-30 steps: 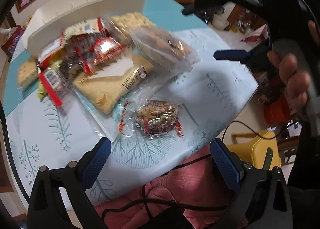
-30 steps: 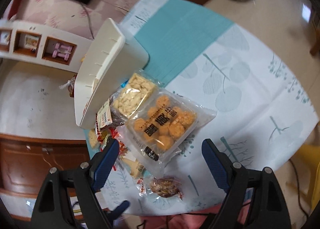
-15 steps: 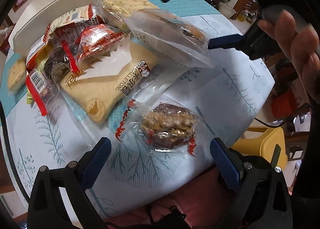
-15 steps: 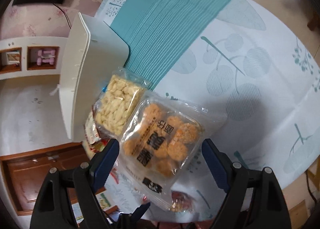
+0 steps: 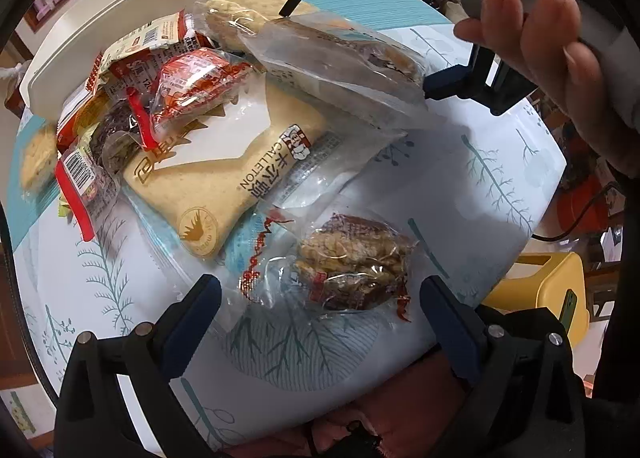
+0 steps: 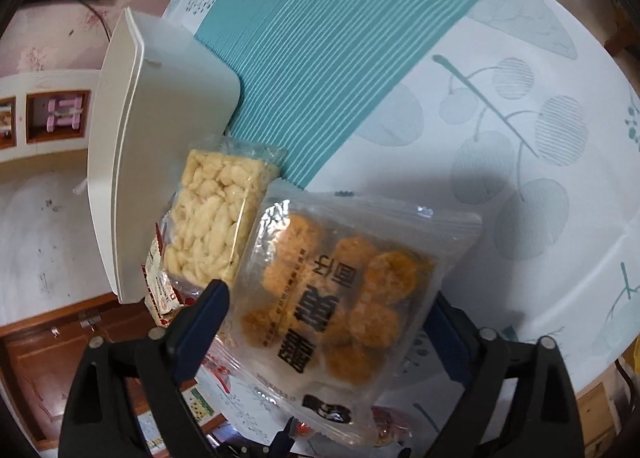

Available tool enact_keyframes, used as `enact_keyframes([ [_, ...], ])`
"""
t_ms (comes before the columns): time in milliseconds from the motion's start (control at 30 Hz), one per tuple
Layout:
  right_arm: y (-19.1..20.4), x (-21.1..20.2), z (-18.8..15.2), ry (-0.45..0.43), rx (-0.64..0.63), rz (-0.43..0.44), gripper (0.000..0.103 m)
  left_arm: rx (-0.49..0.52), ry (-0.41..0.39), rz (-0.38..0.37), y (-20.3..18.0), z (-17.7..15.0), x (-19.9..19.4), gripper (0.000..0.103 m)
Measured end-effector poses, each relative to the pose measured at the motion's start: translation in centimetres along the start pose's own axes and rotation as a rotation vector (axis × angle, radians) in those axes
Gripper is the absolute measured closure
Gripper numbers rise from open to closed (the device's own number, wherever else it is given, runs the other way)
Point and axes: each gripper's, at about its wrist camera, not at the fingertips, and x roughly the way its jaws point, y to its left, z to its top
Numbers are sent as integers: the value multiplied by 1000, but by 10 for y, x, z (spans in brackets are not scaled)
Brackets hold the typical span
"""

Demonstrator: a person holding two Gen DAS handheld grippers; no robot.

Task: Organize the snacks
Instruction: 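Close right tool on clear bag of orange round cakes while left tool approaches nut bag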

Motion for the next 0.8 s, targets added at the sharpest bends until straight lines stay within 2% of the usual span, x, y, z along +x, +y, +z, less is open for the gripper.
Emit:
enact_keyframes([
  [133, 12, 3, 0, -3, -35, -38, 2, -15, -3, 1, 6, -1, 0, 5],
  [433, 35, 7, -9, -65, -139, -119, 1, -26, -18, 33, 17, -3, -6, 19],
  [500, 37, 8, -11, -79, -163, -125, 2, -34, -23, 39, 20, -4, -8, 29],
  [567, 37, 6, -13, -86, -185, -120, 3, -45, -27, 37, 26, -6, -12, 33],
  [800, 28, -2, -29, -110, -251, -89, 9, -48, -34, 22, 33, -9, -18, 41],
])
